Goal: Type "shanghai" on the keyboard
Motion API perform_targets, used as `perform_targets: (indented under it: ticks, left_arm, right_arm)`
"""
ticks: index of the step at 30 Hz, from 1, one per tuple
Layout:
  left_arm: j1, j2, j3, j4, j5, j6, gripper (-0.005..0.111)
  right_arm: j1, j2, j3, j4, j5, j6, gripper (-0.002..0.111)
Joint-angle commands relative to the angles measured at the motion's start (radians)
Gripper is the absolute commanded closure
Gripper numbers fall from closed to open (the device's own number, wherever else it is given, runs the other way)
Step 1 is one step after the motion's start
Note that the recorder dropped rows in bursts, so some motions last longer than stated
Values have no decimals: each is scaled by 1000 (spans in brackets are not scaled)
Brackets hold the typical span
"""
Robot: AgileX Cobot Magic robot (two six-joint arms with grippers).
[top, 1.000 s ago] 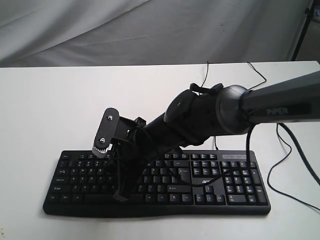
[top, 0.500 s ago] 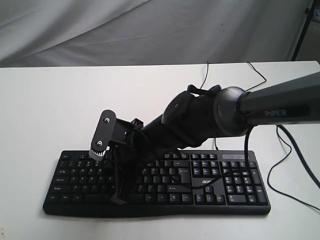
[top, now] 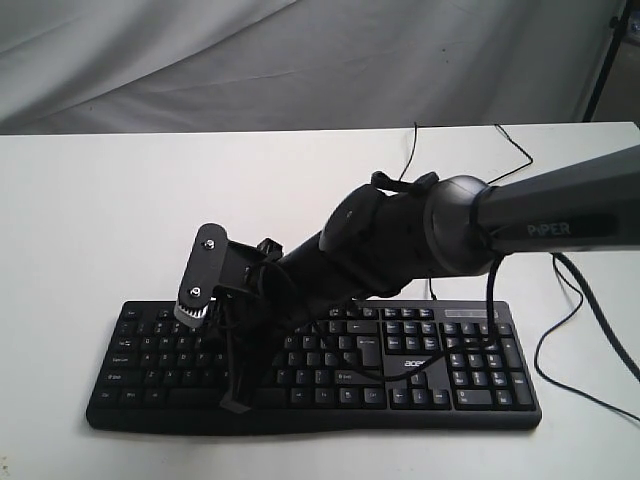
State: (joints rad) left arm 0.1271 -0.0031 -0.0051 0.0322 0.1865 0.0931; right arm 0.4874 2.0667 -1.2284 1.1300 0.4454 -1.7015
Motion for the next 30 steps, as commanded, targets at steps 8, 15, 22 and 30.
perform_targets:
  ticks: [8,15,22,30]
  left_arm:
    - [-4,3,5,-1,-3,-3,106]
    - [-4,3,5,-1,-3,-3,106]
    - [-4,3,5,-1,-3,-3,106]
    - [-4,3,5,-1,-3,-3,106]
  right_arm:
    - [1,20,-6,23,4,-24,108]
    - [1,24,-6,23,2,-29,108]
    - [-1,46,-6,23,-16,-31,108]
    - [-1,-22,-6,-32,-16,6,108]
